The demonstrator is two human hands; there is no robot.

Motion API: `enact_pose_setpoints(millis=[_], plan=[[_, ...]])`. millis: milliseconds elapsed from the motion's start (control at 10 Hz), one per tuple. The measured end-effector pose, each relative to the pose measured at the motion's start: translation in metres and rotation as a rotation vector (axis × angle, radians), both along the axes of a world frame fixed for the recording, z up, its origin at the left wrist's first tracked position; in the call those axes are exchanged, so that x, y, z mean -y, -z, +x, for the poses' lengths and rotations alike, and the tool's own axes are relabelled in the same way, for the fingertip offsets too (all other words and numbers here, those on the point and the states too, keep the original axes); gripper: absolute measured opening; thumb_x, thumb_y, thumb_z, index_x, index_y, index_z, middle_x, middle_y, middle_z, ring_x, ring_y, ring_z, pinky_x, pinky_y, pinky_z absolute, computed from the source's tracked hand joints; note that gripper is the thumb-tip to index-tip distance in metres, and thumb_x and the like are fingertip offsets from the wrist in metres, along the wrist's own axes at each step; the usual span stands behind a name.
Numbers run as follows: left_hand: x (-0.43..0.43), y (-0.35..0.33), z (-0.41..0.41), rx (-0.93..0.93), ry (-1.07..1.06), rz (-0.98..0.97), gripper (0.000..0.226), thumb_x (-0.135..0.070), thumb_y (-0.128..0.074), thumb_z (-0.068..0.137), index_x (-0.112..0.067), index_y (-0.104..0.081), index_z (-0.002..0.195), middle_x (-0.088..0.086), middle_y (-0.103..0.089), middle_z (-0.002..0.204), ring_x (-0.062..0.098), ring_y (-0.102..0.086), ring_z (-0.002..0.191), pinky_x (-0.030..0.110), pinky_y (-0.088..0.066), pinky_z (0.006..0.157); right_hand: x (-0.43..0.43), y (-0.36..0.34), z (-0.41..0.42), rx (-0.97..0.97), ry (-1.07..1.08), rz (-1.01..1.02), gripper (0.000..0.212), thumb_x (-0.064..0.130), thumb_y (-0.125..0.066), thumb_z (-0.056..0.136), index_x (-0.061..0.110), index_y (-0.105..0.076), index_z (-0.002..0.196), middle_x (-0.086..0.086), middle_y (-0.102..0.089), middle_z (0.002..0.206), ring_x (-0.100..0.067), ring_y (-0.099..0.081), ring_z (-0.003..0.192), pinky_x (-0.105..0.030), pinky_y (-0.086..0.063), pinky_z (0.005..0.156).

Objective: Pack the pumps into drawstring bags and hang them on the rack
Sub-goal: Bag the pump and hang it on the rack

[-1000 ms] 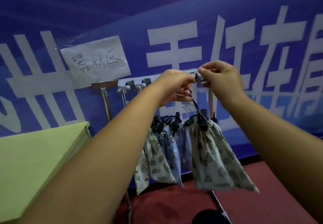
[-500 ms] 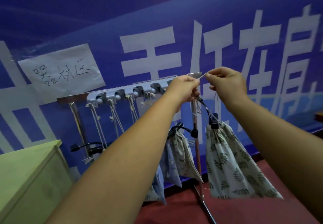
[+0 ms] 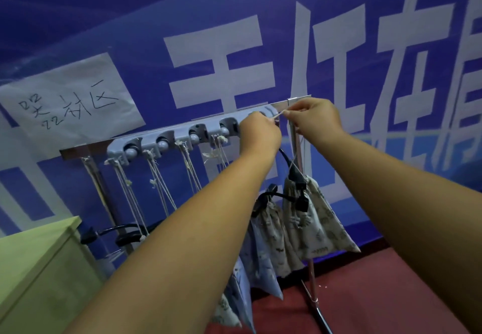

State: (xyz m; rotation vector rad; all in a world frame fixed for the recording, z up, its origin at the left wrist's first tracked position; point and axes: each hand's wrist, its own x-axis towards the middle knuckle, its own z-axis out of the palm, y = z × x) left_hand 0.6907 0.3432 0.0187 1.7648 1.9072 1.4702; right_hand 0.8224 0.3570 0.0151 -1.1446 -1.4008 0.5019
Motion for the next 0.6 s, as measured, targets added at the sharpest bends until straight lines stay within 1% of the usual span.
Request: enact_pose_setpoints(millis=[100,200,300,400,500,600], plan=[[-0.004,-0.002,-0.001,-0.13,-0.052,0.025,0.016,-0.008,-0.054,0.104,-0.007,-0.067,0.095,0.009,-0.066,0.091,0.022,-0.06,0.07,0.027,-0.036,0.047,-0.011,0.001,-0.008,0.006,0.005,-0.031,0.022,0.026,-0.08,0.099,0.034,-0.076,0.08,0.005,-0.076,0.089,-0.02,-0.075,0.09,-0.043,-0.067,0.086],[-0.006,-0.002,0.001,-0.272,-0.084,-0.031,0.013,0.0,-0.053,0.103,-0.01,-0.062,0.102,0.006,-0.058,0.092,0.02,-0.057,0.072,0.031,-0.043,0.055,-0.018,0.003,-0.012,-0.017,-0.016,-0.091,0.014,0.024,-0.079,0.101,0.027,-0.078,0.087,-0.002,-0.077,0.092,-0.028,-0.077,0.093,-0.044,-0.068,0.083],[-0.007,0.006,0.0,-0.418,-0.087,-0.122,0.013,-0.003,-0.056,0.104,-0.005,-0.067,0.111,0.004,-0.054,0.084,0.023,-0.058,0.076,0.034,-0.045,0.063,-0.022,0.014,-0.013,-0.048,-0.044,-0.202,0.008,0.022,-0.079,0.1,0.018,-0.079,0.094,-0.01,-0.076,0.092,-0.033,-0.077,0.096,-0.046,-0.069,0.081],[0.003,0.017,-0.004,-0.474,-0.035,-0.181,0.011,-0.008,-0.057,0.106,-0.006,-0.068,0.102,0.006,-0.055,0.079,0.019,-0.051,0.064,0.033,-0.039,0.052,-0.018,0.027,-0.014,-0.04,-0.083,-0.268,0.01,0.022,-0.076,0.103,0.014,-0.079,0.098,-0.014,-0.076,0.096,-0.031,-0.077,0.096,-0.048,-0.069,0.08],[0.018,0.032,-0.018,-0.41,0.015,-0.256,0.028,-0.006,-0.051,0.102,-0.006,-0.057,0.074,0.012,-0.057,0.07,0.029,-0.06,0.059,0.038,-0.044,0.046,-0.014,0.034,-0.015,0.054,0.026,-0.293,0.018,0.009,-0.064,0.102,0.0,-0.079,0.103,-0.022,-0.076,0.093,-0.031,-0.072,0.078,-0.049,-0.068,0.077],[0.038,0.038,-0.042,-0.135,0.109,-0.304,0.027,-0.006,-0.052,0.101,0.002,-0.071,0.083,0.017,-0.078,0.084,0.031,-0.078,0.07,0.05,-0.067,0.066,0.005,0.031,-0.024,0.138,0.109,-0.287,0.023,0.01,-0.058,0.095,-0.007,-0.073,0.093,-0.016,-0.061,0.074,-0.028,-0.055,0.07,-0.045,-0.063,0.069]])
